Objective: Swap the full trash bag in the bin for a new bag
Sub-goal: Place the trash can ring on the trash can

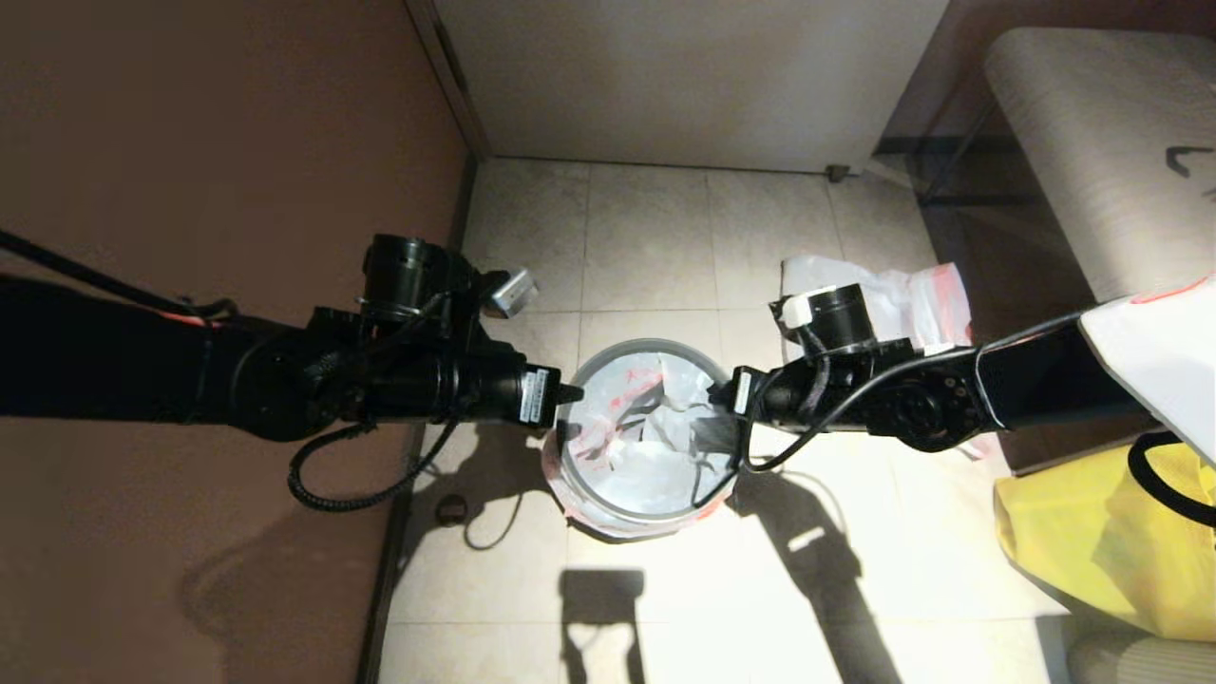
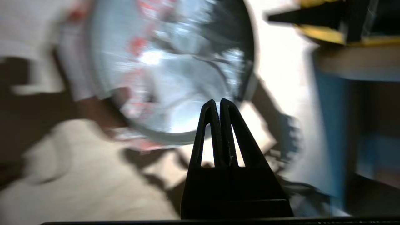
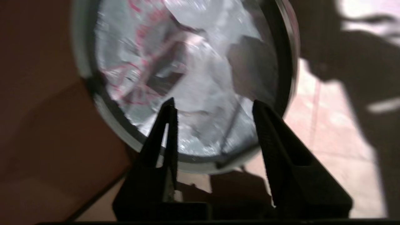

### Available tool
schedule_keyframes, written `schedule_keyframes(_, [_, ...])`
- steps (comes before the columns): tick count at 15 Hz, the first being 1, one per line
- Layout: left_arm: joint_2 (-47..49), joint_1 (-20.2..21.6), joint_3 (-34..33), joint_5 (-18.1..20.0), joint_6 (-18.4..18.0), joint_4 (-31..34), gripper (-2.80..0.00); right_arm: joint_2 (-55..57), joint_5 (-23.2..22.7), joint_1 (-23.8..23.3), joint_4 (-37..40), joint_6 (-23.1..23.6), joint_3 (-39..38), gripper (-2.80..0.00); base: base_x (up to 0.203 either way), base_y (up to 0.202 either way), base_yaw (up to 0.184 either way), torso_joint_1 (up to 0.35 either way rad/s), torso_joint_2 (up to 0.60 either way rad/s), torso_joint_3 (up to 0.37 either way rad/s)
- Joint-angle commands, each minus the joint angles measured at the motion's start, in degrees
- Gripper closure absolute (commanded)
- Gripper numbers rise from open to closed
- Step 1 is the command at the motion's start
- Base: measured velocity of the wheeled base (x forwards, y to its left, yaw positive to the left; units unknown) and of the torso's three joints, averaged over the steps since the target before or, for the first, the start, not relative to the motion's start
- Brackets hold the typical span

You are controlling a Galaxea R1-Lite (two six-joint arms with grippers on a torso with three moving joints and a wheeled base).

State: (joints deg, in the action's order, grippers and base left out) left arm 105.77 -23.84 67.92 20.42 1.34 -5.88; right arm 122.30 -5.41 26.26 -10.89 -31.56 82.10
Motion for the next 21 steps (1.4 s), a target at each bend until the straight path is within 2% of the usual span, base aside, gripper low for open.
schedule_keyframes(1, [9.2,1.0,-0.8,6.8,9.5,-9.0,0.00,2.8,-8.1,-2.8,-6.1,0.4,-1.7,0.00,0.000,0.000,0.000,0.000,0.00,0.000])
schedule_keyframes(2, [12.4,1.3,-2.0,7.5,15.3,-18.6,0.00,4.6,-9.9,-3.5,-8.2,1.5,-1.6,0.00,0.000,0.000,0.000,0.000,0.00,0.000])
schedule_keyframes(3, [15.5,1.9,-3.7,8.0,18.3,-26.4,0.00,6.3,-10.9,-4.0,-10.6,2.2,-1.6,0.00,0.000,0.000,0.000,0.000,0.00,0.000])
schedule_keyframes(4, [18.3,2.4,-5.9,8.4,20.2,-31.7,0.00,8.1,-11.3,-4.3,-12.9,2.5,-1.6,0.00,0.000,0.000,0.000,0.000,0.00,0.000])
schedule_keyframes(7, [22.6,3.8,-9.2,9.2,21.7,-37.9,0.00,11.7,-11.7,-5.2,-15.8,2.7,-1.4,0.00,0.000,0.000,0.000,0.000,0.00,0.000])
schedule_keyframes(10, [23.9,4.6,-11.4,8.7,21.3,-38.9,0.00,15.0,-12.9,-6.2,-16.2,6.2,-1.2,0.00,0.000,0.000,0.000,0.000,0.00,0.000])
schedule_keyframes(12, [26.9,6.2,-10.1,8.4,21.2,-38.9,0.00,17.4,-13.2,-6.8,-15.9,8.1,1.0,0.00,0.000,0.000,0.000,0.000,0.00,0.000])
schedule_keyframes(17, [29.5,7.1,-6.7,8.4,21.2,-38.9,0.00,22.2,-12.3,-7.9,-12.2,8.4,7.8,0.00,0.000,0.000,0.000,0.000,0.00,0.000])
schedule_keyframes(21, [29.6,7.1,-6.0,8.4,21.2,-38.9,0.00,20.2,-11.7,-7.8,-12.0,8.3,7.6,0.00,0.000,0.000,0.000,0.000,0.00,0.000])
